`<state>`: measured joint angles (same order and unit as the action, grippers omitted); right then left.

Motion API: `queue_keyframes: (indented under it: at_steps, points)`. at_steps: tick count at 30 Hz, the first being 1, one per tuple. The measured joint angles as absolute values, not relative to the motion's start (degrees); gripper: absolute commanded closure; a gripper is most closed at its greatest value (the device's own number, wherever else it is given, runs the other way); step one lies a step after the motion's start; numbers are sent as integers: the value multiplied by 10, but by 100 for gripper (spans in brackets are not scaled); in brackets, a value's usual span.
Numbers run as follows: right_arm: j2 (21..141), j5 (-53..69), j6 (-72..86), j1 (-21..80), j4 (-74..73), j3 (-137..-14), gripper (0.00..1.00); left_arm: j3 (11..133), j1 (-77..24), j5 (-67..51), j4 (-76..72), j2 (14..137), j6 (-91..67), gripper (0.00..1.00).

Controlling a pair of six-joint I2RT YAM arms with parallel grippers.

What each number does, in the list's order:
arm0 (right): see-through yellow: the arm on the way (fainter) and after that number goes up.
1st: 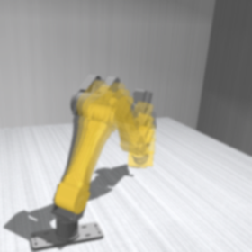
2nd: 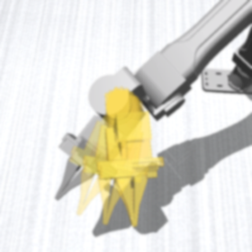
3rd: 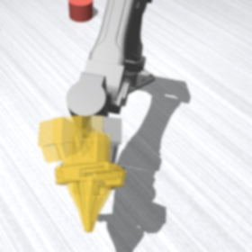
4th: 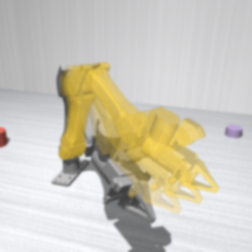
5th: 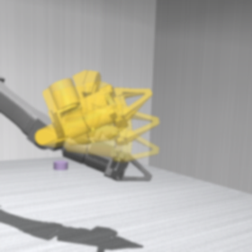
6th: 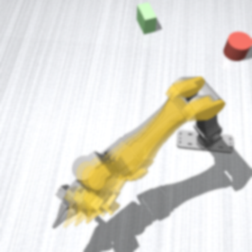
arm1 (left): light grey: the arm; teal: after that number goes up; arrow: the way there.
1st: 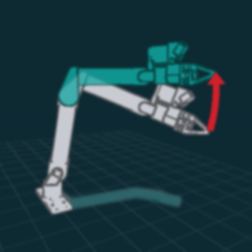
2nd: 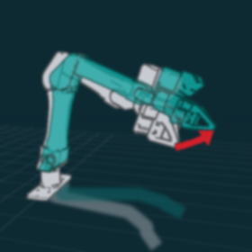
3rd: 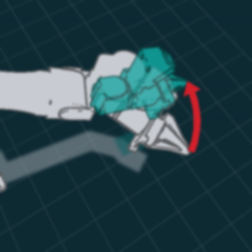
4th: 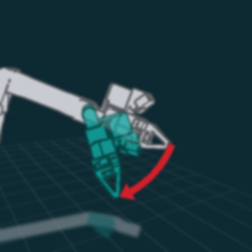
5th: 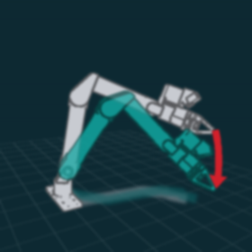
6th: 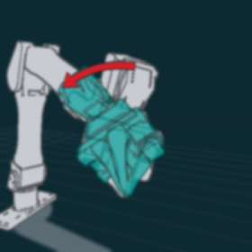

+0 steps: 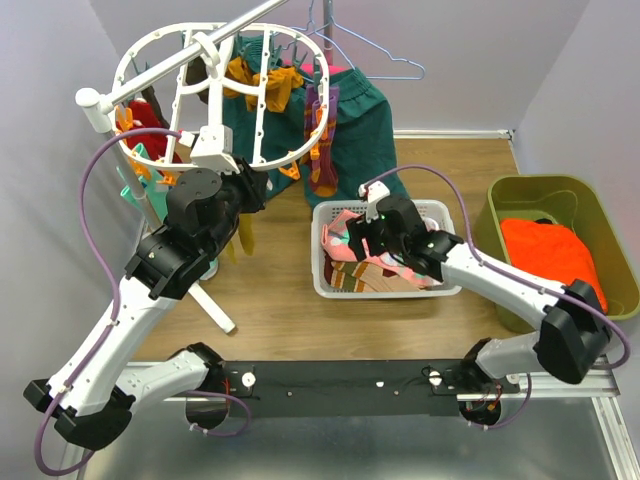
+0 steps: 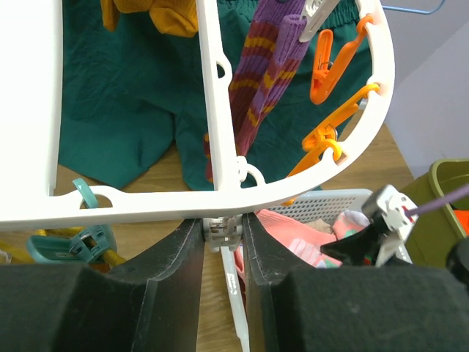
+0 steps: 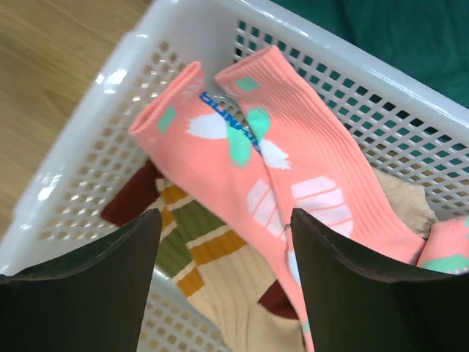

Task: Clip the socks to the hanger
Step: Pick up the sock from the bin.

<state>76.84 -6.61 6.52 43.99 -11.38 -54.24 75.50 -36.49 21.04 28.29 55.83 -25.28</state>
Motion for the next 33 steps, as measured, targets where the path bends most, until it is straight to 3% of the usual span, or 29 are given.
queue_keyframes:
  at_steps: [16, 23, 33]
  points:
    - [931, 123, 5, 412, -21, -569, 35, 755, -364, 210, 284, 558, -259, 100]
    - [977, 147, 0, 412, 52, -581, 38, 755, -365, 210, 284, 558, -262, 100]
    - [999, 138, 0, 407, 127, -579, 71, 755, -365, 210, 285, 559, -263, 100]
